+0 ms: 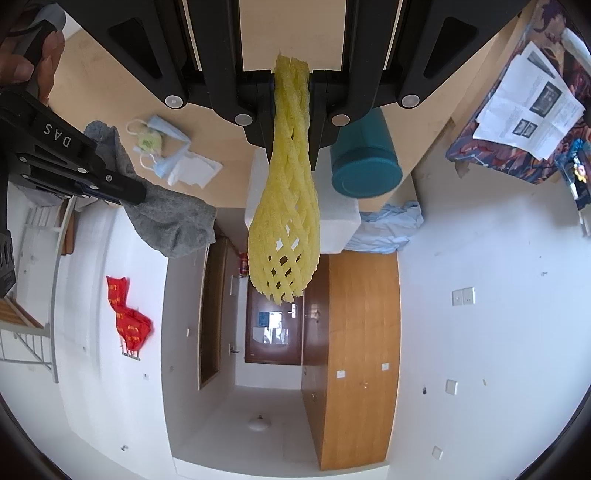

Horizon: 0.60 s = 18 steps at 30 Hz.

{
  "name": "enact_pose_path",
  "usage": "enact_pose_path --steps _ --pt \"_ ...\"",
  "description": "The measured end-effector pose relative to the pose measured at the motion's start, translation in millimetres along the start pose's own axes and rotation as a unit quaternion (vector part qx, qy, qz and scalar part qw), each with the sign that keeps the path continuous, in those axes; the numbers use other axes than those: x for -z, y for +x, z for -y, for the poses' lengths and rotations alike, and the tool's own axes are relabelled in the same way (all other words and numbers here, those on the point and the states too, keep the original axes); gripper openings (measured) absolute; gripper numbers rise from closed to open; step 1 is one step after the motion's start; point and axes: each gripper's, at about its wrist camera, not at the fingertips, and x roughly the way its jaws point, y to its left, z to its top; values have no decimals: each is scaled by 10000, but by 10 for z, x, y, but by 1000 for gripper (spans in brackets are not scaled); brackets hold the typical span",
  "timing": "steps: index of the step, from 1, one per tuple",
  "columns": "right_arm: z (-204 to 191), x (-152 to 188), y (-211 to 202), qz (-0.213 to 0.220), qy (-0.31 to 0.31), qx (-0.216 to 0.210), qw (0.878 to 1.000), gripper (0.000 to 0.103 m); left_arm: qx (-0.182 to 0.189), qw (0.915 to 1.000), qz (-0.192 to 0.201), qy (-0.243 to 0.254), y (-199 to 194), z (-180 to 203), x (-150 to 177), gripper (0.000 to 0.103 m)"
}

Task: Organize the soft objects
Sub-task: 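Carry the yellow net and grey sock over the white foam box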

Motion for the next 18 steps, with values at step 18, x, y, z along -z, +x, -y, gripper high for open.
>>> enact_pose_path --steps 18 --pt "108 -485 619 -237 -101 -94 9996 10 -206 9996 -202 -73 673 -87 -447 12"
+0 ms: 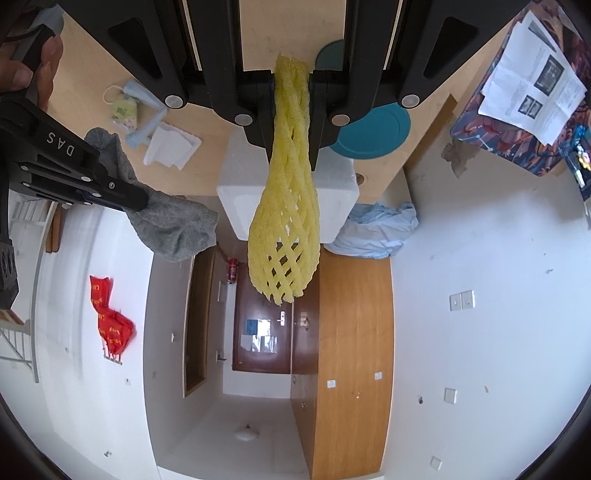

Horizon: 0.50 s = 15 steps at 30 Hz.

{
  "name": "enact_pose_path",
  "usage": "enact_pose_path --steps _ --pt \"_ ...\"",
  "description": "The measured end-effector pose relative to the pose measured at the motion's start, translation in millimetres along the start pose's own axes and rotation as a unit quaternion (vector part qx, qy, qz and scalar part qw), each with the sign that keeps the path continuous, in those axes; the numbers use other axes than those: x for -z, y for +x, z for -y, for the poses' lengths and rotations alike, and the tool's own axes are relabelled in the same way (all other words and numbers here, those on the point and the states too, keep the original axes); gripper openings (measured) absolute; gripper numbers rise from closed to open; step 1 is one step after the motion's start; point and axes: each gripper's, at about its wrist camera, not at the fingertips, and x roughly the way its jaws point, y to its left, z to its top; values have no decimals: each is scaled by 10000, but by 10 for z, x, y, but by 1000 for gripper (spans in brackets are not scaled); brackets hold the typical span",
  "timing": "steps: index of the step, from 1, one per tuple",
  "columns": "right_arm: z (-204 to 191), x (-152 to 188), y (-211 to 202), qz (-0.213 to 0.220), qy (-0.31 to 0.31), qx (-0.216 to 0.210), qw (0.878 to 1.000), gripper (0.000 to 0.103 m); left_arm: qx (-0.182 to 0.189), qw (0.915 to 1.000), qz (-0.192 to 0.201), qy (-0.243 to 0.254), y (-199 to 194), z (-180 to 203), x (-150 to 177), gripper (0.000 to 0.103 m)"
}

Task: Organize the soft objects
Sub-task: 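Carry the yellow net and grey sock over the white foam box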

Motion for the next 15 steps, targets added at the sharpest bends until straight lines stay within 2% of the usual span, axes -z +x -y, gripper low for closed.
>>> enact_pose_path --steps 15 --pt "103 -270 355 -91 -191 73 9997 10 3 9999 -147 -7 452 -48 -301 12"
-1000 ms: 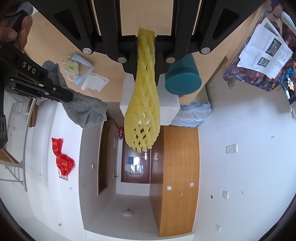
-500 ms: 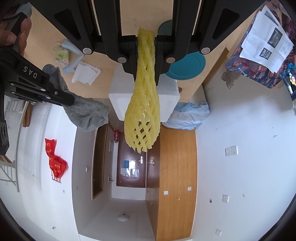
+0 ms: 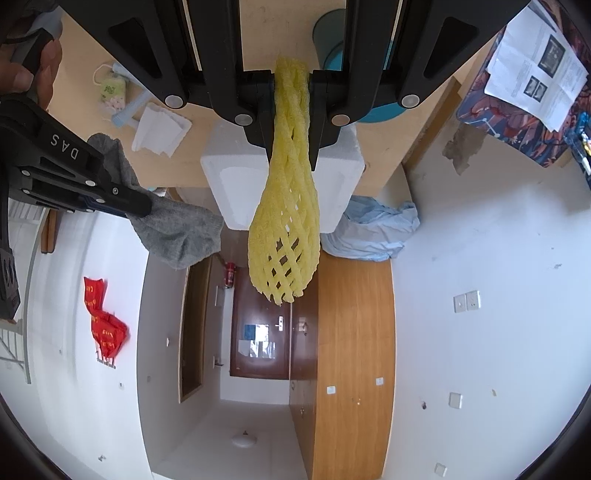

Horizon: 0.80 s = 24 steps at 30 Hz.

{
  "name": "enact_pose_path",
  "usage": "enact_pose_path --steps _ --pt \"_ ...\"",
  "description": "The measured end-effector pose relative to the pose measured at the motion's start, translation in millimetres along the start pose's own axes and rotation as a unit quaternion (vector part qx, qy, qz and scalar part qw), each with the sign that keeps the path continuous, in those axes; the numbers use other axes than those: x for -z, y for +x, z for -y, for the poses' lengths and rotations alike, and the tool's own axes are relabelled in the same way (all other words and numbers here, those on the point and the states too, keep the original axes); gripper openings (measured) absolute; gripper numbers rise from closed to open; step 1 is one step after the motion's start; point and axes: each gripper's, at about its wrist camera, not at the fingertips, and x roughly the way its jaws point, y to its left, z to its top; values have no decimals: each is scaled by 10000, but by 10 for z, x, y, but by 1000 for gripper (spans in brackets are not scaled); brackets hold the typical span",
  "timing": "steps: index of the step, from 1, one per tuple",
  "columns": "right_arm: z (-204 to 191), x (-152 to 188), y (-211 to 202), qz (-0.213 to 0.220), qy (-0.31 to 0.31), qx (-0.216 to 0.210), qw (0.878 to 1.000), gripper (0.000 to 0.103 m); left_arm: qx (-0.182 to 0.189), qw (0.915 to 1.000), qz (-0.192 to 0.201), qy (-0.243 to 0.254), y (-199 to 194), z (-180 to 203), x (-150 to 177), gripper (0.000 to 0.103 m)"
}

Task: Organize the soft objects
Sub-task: 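Carry the yellow net and grey sock over the white foam box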

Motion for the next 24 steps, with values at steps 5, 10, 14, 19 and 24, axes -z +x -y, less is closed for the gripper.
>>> enact_pose_path --steps 5,10,14,19,24 --pt "25 -73 164 -97 -82 -51 9999 10 30 10000 -56 -21 166 -16 -83 12" --pt "40 -136 305 -100 -159 -84 9998 10 50 9999 -113 -81 365 -69 -189 12" --pt "77 -197 423 -100 -146 -152 9997 10 44 9997 -168 -143 521 -127 -244 12" --pt "147 -267 613 -140 -41 -208 9997 10 28 9995 -214 -224 726 -171 -327 12" --pt "151 -292 763 -219 20 -273 9994 10 31 9994 -248 -223 890 -166 -402 12"
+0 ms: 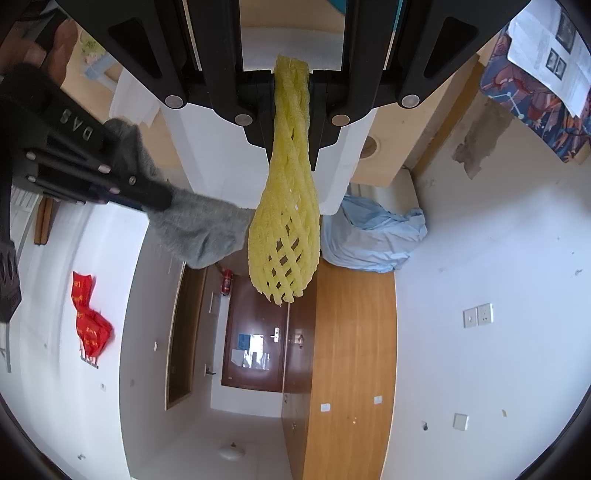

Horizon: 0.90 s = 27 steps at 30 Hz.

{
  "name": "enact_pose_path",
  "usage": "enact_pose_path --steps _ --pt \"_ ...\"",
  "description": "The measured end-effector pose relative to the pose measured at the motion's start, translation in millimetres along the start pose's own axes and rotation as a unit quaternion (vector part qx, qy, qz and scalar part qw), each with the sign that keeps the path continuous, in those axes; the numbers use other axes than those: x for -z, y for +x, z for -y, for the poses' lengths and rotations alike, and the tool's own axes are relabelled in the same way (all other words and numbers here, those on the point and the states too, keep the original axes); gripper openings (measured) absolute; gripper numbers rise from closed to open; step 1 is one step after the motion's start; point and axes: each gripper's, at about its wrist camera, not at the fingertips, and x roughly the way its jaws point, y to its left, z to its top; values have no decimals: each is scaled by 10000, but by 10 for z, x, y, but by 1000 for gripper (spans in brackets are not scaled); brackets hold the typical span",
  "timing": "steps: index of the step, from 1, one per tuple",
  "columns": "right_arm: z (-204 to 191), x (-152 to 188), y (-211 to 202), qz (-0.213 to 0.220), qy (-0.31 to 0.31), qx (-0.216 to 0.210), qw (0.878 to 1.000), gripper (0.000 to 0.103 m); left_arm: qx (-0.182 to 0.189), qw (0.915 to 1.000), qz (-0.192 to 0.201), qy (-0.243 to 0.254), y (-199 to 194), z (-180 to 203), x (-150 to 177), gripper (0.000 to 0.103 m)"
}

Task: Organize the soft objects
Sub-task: 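Carry the yellow net and grey sock over the white foam box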

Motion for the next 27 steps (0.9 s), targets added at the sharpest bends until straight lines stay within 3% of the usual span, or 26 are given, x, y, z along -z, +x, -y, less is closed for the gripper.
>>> enact_pose_path --steps 16,23,25,27 --pt "76 -77 214 -144 31 -278 9995 10 70 9996 -269 83 436 37 -78 12" --pt "63 -139 272 -195 24 -294 9994 10 91 9996 -242 136 430 52 -100 13" --pt "68 -143 279 -202 22 -289 9994 10 102 9994 -312 106 460 43 -94 18" --pt "75 -148 297 -219 29 -287 9993 10 79 9993 -359 102 481 41 -93 33"
